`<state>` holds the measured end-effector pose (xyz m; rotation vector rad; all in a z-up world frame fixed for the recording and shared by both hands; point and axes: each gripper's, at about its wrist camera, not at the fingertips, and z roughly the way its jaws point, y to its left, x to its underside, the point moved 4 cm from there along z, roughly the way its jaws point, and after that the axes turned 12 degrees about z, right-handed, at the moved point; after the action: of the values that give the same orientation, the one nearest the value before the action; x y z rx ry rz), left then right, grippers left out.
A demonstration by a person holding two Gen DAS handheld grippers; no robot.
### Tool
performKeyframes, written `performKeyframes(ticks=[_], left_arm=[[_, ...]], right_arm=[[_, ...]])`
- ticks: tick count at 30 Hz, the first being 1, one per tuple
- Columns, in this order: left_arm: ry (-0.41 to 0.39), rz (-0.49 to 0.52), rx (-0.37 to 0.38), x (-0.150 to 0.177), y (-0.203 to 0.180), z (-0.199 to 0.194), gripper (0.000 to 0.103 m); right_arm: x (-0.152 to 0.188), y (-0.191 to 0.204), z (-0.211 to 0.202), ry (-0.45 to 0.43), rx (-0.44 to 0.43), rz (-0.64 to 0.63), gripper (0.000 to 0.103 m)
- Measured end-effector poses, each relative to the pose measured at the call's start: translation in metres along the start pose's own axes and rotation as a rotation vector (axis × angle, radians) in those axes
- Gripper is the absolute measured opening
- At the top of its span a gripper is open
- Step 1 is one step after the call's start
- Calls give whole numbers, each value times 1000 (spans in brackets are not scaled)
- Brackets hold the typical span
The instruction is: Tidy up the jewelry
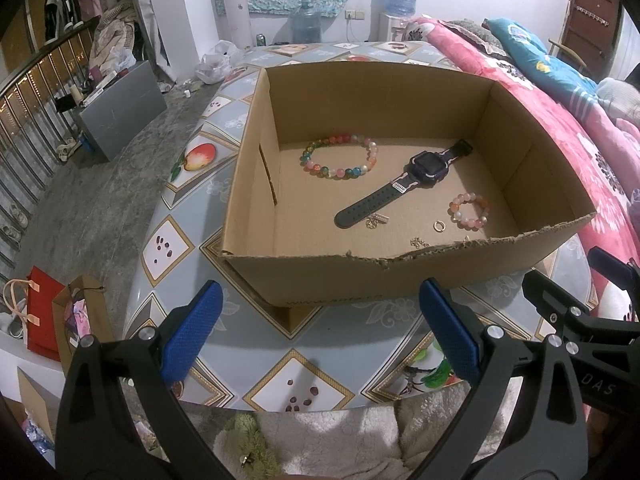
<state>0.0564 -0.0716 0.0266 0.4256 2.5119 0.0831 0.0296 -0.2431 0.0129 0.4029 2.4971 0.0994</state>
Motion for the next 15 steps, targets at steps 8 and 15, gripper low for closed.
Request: performKeyframes(ticks=[8, 15], left_arm=[[0, 0, 1, 0, 0, 0, 95], [3, 0, 2, 0, 0, 0, 95]], right_arm=[[0, 0, 0, 0, 0, 0, 97], [0, 0, 0, 1, 1, 0, 97]])
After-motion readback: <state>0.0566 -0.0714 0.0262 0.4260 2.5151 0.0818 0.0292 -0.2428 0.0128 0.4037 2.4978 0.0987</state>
